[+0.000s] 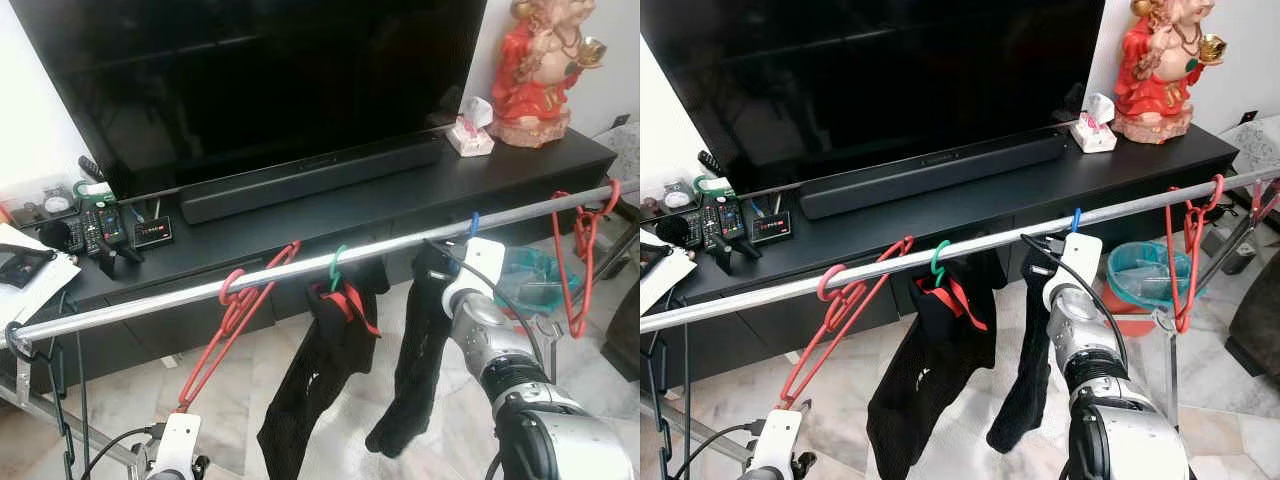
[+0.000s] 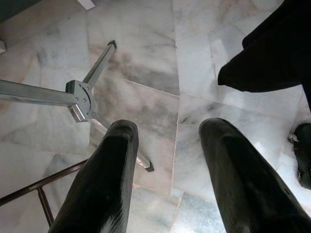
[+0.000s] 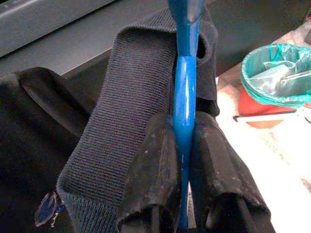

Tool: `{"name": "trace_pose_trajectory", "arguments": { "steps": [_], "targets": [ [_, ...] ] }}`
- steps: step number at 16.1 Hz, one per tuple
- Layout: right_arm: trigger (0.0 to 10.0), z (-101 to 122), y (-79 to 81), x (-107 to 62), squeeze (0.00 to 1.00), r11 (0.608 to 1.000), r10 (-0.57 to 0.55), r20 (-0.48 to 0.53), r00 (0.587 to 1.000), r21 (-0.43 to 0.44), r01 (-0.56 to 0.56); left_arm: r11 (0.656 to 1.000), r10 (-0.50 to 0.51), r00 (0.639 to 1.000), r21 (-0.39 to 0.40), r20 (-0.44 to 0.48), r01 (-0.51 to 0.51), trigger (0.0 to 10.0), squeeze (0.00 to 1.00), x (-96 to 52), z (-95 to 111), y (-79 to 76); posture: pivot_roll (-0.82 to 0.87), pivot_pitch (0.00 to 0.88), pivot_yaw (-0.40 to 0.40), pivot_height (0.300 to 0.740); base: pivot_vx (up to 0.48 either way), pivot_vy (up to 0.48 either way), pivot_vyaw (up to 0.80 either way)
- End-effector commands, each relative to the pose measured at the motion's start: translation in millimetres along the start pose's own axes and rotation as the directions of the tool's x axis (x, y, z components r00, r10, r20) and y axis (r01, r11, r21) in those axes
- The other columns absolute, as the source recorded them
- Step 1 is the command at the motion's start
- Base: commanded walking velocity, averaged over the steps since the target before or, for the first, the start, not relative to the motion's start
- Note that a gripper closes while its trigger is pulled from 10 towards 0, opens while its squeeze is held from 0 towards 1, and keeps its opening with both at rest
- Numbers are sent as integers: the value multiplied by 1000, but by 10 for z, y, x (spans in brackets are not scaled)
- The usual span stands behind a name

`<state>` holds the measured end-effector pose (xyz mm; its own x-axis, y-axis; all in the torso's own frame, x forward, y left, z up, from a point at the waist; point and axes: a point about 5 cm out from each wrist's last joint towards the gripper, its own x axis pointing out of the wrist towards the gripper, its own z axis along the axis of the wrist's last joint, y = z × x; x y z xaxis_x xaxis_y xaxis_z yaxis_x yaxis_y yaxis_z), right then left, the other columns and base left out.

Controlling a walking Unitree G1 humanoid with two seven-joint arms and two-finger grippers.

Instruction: Hang hanger

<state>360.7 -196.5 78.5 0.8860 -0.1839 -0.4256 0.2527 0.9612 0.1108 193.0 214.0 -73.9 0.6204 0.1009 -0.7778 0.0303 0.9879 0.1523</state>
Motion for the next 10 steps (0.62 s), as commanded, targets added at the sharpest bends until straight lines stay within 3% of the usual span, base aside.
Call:
{"name": "trace_pose_trajectory", "arguments": {
  "steps": [1, 3, 5, 10],
  "targets": [
    [0, 1, -20, 7, 0, 999, -23, -15, 1000, 30, 24, 1000, 3, 1000, 1, -9, -3, 10000, 0, -11, -48, 2, -200, 0, 54, 740, 0, 0, 0],
    [0, 37, -59, 7, 0, 998, -50, 13, 999, 48, 50, 1000, 3, 1000, 1, -9, -3, 10000, 0, -11, -48, 2, -200, 0, 54, 740, 0, 0, 0],
    [0, 159, -83, -7, 0, 996, -63, 116, 991, 63, 56, 1000, 4, 1000, 3, -9, -4, 10000, 0, -12, -52, 4, -202, 0, 54, 740, 0, 0, 0],
    [0, 232, -48, -68, 0, 999, -24, 247, 969, -19, 30, 1000, 5, 1000, 3, -9, -5, 10000, 0, -11, -50, 6, -207, 0, 57, 740, 0, 0, 0]
  ]
}}
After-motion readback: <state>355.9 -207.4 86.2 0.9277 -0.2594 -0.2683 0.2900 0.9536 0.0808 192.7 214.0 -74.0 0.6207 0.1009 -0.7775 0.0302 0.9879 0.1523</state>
